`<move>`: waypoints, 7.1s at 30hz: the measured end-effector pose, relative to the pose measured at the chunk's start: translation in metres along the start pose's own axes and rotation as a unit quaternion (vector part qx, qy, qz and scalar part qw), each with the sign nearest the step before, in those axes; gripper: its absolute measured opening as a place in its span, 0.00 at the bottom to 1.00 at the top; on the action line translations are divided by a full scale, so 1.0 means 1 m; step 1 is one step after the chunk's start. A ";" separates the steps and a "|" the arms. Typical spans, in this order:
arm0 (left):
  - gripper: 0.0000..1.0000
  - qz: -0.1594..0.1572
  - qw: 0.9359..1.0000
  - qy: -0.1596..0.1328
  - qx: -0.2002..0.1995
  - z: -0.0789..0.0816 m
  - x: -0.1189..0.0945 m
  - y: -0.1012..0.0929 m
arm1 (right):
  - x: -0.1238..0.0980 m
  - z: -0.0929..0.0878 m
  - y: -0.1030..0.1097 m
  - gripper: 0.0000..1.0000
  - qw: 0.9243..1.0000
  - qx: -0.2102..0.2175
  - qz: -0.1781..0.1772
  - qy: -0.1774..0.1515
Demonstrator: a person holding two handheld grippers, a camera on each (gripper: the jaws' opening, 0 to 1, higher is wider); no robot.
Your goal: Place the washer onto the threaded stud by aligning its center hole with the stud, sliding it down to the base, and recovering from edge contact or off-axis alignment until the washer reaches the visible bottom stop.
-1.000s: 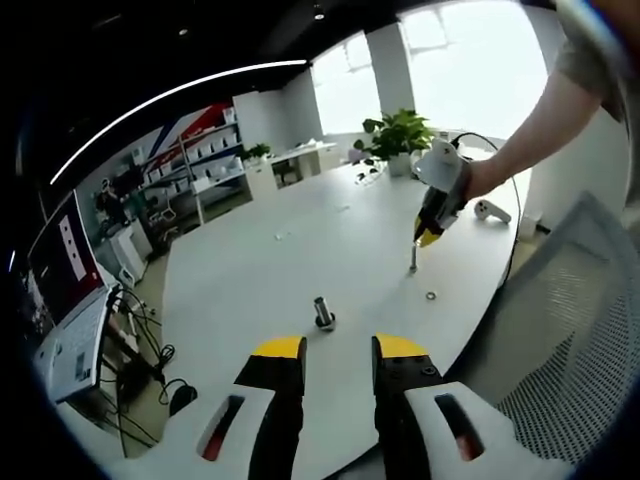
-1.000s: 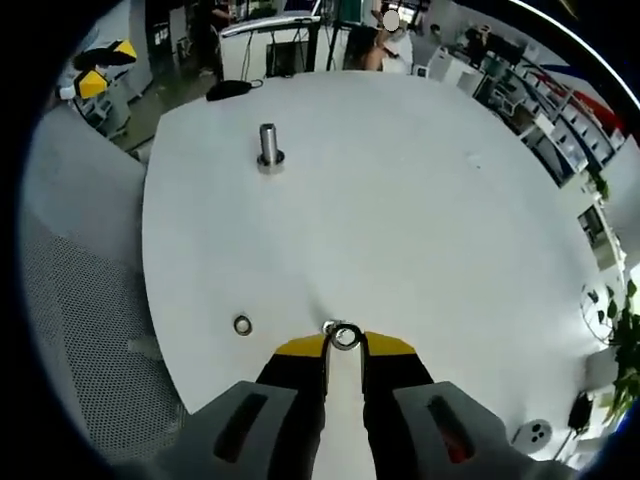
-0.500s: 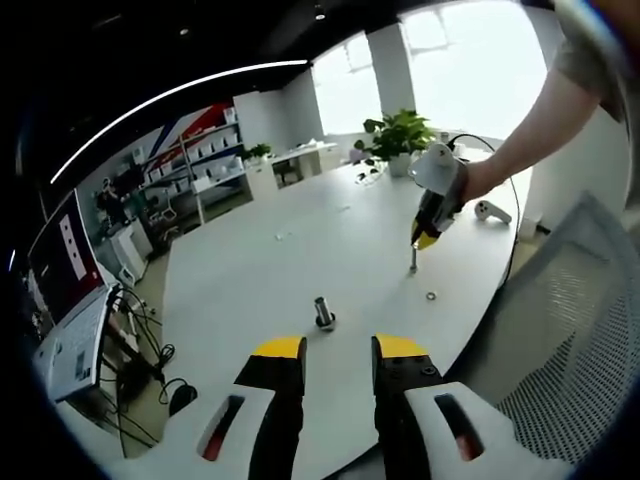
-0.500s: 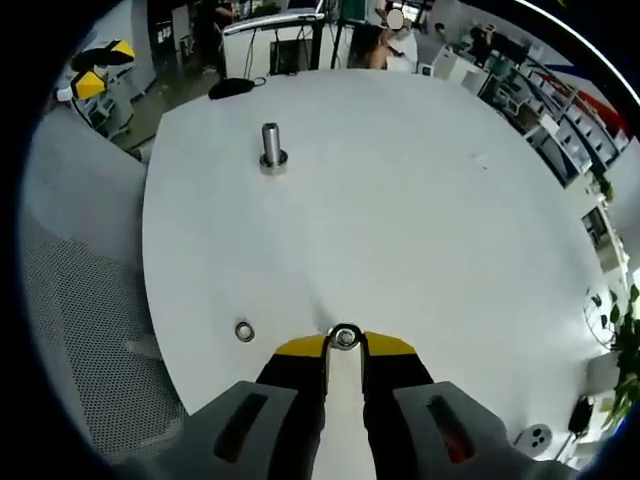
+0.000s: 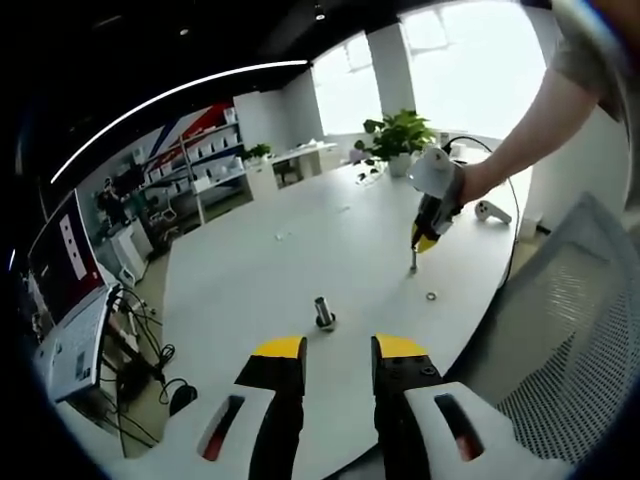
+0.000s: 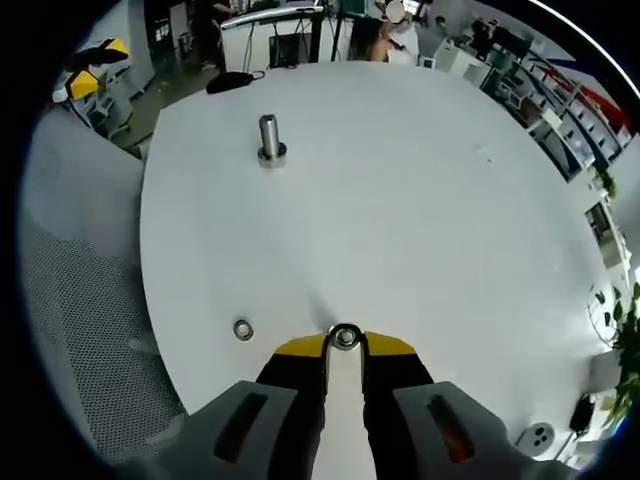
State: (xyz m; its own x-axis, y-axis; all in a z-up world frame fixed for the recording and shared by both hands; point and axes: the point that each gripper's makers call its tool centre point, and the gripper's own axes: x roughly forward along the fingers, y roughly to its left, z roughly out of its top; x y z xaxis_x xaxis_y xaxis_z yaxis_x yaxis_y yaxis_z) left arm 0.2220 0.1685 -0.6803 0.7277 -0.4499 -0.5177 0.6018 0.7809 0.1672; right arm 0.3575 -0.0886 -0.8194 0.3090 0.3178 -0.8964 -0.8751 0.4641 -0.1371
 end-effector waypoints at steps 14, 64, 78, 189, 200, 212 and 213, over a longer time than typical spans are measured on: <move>0.23 0.000 1.000 0.008 0.001 -0.004 0.001 0.000 | 0.022 -0.014 -0.001 0.14 0.999 0.015 0.011 0.026; 0.25 -0.012 1.000 0.018 -0.008 -0.007 0.003 -0.002 | 0.010 -0.033 -0.011 0.20 0.996 0.094 -0.008 0.002; 0.28 -0.023 0.999 -0.013 -0.035 0.002 0.000 -0.003 | -0.015 -0.030 0.011 0.20 0.995 0.094 -0.020 0.018; 0.31 -0.067 0.997 -0.008 -0.038 0.000 0.004 -0.021 | 0.046 -0.018 0.091 0.15 0.974 -0.005 0.020 0.227; 0.30 -0.064 0.997 -0.009 -0.041 0.000 0.004 -0.019 | 0.041 -0.024 0.086 0.14 0.983 0.025 0.024 0.179; 0.30 -0.064 0.997 -0.007 -0.041 -0.001 0.004 -0.019 | 0.026 -0.024 0.075 0.13 0.986 0.084 0.020 0.144; 0.30 -0.063 0.997 -0.007 -0.038 -0.001 0.004 -0.019 | 0.024 -0.025 0.072 0.13 0.986 0.084 0.018 0.141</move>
State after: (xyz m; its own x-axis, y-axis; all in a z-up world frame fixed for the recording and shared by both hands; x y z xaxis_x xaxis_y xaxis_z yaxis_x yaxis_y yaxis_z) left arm 0.2129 0.1520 -0.6861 0.6531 -0.5517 -0.5187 0.6620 0.7485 0.0373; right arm 0.2929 -0.0683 -0.8609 0.1415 0.1047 -0.9844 -0.8026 0.5942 -0.0522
